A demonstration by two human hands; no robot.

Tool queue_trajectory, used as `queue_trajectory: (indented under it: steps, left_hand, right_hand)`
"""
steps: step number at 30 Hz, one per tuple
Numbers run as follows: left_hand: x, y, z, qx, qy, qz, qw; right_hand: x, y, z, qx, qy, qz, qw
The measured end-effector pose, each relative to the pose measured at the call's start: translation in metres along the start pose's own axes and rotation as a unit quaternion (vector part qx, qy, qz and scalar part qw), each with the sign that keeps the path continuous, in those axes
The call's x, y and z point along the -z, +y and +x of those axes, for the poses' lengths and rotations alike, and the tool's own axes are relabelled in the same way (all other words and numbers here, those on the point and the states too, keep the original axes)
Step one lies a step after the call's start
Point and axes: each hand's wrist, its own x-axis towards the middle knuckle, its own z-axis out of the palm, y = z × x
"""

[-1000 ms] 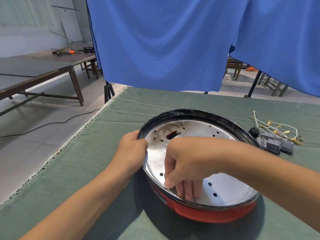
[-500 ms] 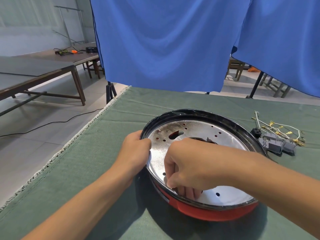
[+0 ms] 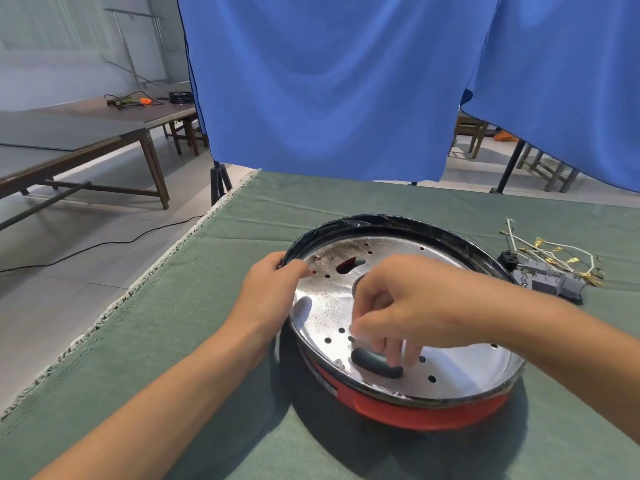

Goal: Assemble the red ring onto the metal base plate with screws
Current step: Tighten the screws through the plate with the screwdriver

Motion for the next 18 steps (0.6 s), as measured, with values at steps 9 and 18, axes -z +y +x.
queue_trajectory:
  steps: [9,18]
  left_hand:
    - [0.001,0.018,-0.015,-0.222,0.070,0.300,0.925]
    - [-0.050,0.060,-0.038,-0.245,-0.204,0.422,0.848]
  right_hand:
    - [0.015,0.071,-0.054,0.042,0.436,0.038,0.898]
    - [0.027,0.165,-0.045,-0.098,0.466,0.087,0.875]
